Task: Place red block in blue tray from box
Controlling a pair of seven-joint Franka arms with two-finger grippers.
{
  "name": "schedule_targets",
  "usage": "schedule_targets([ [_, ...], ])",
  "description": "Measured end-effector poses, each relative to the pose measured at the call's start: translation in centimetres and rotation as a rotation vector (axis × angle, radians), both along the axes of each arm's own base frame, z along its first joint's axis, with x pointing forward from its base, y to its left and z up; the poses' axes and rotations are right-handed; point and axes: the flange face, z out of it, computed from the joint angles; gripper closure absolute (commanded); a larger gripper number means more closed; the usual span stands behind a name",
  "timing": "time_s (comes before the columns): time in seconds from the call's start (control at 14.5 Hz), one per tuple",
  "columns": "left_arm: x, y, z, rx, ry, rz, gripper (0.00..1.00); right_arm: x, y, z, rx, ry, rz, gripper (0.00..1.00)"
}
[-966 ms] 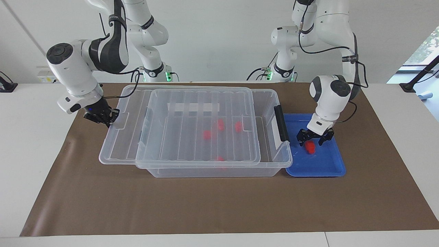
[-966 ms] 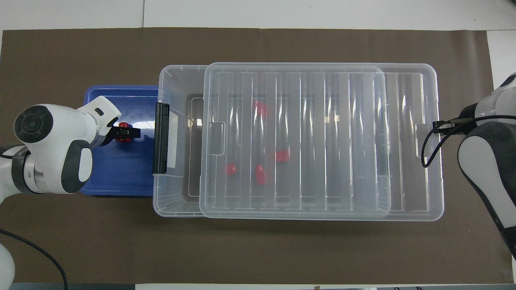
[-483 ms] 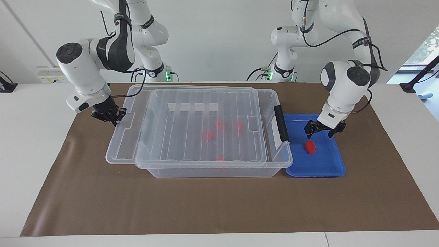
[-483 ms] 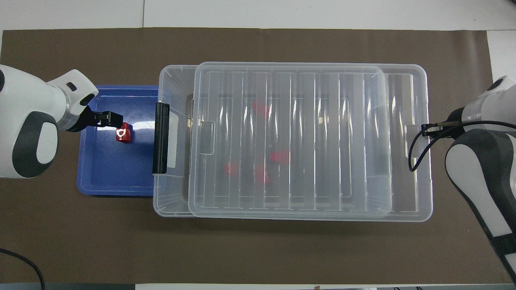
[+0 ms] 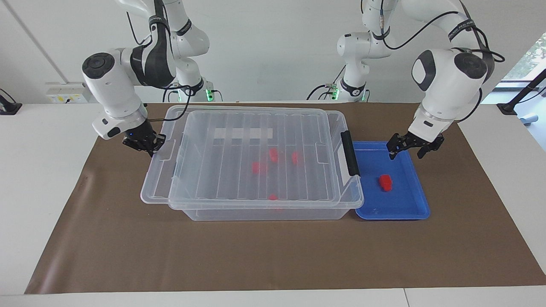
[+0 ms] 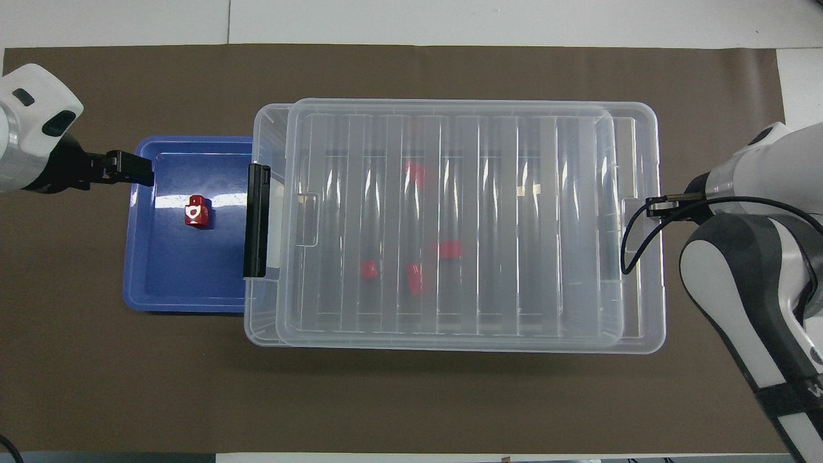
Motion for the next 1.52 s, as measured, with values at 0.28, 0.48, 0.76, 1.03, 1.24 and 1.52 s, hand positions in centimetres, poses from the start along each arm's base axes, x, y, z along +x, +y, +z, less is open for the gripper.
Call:
schedule_targets([
  [0.28,-0.8,3.0,3.8,0.001,0.020,0.042,0.00,-0.1,0.9,0.2,0.000,-0.004,-0.011,1.00],
  [0.48,-1.4,3.3,5.6,0.002,0.047,0.044,0.00,-0.1,1.6,0.2,0.001,-0.004,-0.009,1.00],
  [0.76,-2.3,3.1,6.7,0.004,0.084,0.035,0.00,-0.2,3.2,0.2,0.001,-0.005,-0.019,1.00],
  [1.03,-3.2,3.1,6.6,0.005,0.101,0.033,0.00,-0.2,3.4,0.2,0.001,-0.004,-0.021,1.00],
  [1.24,-3.3,3.1,6.5,0.006,0.105,0.031,0.00,-0.2,3.4,0.2,0.001,-0.004,-0.021,1.00],
  [1.52,-3.3,3.1,6.4,0.006,0.108,0.027,0.00,-0.2,3.4,0.2,0.001,-0.004,-0.021,1.00],
])
